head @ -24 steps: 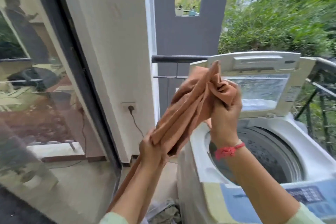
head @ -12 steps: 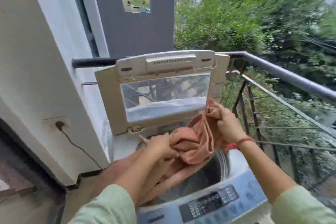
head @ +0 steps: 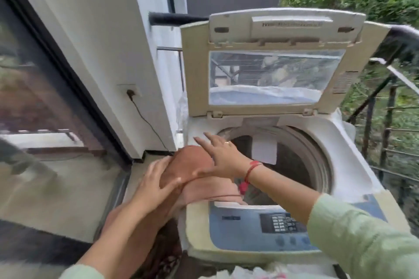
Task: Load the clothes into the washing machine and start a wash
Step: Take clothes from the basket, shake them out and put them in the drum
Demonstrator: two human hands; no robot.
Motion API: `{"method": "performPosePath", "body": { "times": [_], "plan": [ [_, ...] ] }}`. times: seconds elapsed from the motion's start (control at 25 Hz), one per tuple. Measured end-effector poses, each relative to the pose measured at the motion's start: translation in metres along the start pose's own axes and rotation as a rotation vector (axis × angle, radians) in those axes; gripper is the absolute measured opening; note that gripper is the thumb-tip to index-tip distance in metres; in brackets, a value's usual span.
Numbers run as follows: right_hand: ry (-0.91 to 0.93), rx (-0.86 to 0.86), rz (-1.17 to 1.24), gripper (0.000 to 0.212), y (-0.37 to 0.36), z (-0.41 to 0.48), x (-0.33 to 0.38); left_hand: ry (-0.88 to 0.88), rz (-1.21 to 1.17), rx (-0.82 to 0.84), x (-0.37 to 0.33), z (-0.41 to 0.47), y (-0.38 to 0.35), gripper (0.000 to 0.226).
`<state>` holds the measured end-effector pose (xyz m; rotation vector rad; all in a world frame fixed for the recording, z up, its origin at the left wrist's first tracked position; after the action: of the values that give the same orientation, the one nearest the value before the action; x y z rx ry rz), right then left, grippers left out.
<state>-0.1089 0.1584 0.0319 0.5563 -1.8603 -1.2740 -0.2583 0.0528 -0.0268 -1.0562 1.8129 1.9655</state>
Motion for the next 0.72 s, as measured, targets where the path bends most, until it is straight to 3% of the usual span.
{"method": "performPosePath", "body": {
  "times": [0.12,0.2,0.36,0.52,0.6,0.72],
  "plan": [
    [-0.059,0.208,-0.139,0.121,-0.063,0.04,0.048,0.13,-0.022,0.1,0.062,-0.016,-0.009,0.108],
    [-0.157,0.293,-0.334,0.121,-0.091,0.051,0.051,0.175,0.002,0.153,0.092,-0.022,-0.019,0.118],
    [-0.178,0.21,-0.597,0.053,-0.092,0.057,0.068,0.268,0.206,0.246,0.118,-0.032,-0.04,0.13],
    [0.098,0.072,-0.521,0.034,-0.07,0.043,0.089,0.316,0.163,0.253,0.112,-0.03,-0.065,0.136],
    [0.185,-0.057,-0.34,0.033,-0.039,0.027,0.077,0.288,0.083,0.132,0.096,-0.026,-0.071,0.126],
    [0.136,-0.23,-0.054,0.03,0.024,-0.008,0.028,0.178,-0.181,-0.248,0.05,-0.018,-0.036,0.07]
  ]
}}
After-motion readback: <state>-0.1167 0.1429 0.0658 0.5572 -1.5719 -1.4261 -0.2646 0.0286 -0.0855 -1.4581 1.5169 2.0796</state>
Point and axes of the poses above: each hand's wrist, its own z-axis towards the middle knuckle, its own y-axis out of the back of the hand, x = y × z, the point moved 9 cm from there along z, towards the middle knuckle
